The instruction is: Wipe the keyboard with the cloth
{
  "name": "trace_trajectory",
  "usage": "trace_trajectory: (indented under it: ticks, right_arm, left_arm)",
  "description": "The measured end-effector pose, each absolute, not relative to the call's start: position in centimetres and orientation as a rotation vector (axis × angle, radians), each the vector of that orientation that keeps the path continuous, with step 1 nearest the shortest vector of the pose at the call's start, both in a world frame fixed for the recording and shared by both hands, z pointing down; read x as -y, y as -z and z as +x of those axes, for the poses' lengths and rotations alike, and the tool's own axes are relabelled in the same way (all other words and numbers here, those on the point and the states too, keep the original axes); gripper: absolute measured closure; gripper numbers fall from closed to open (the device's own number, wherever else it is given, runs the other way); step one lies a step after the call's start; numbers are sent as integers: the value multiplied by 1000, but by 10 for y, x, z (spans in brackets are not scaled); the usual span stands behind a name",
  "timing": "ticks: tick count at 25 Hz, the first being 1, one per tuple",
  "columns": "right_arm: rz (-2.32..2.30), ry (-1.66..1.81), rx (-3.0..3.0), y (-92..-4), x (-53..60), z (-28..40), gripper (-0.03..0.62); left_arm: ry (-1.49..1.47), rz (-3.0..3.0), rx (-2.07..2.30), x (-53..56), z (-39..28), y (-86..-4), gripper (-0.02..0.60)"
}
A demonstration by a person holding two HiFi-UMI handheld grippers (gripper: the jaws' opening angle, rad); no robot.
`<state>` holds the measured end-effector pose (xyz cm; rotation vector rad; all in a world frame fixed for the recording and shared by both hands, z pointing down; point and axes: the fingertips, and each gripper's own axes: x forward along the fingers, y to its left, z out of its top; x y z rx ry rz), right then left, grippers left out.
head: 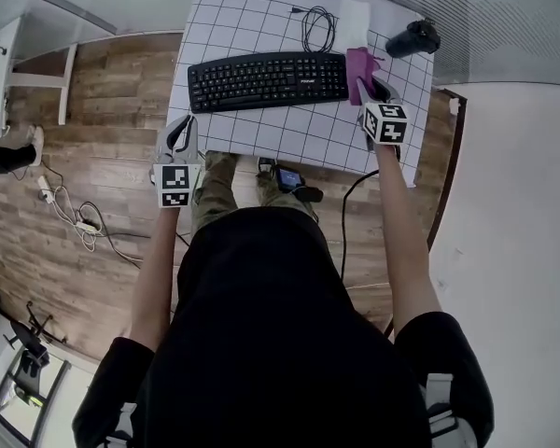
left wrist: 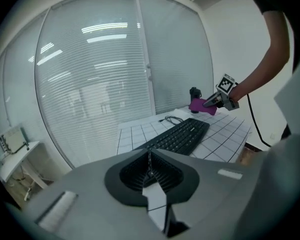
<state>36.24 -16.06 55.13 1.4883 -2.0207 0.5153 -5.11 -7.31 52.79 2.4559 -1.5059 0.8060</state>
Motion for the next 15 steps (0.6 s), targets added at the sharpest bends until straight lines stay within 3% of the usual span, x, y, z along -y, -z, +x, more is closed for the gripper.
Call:
trace_trajectory:
  ticks: [15]
  right_arm:
    - [1474,-537,1817,-614,184,370,488]
  left_arm:
    - [-905,2389,1320,84,-62,-626,578]
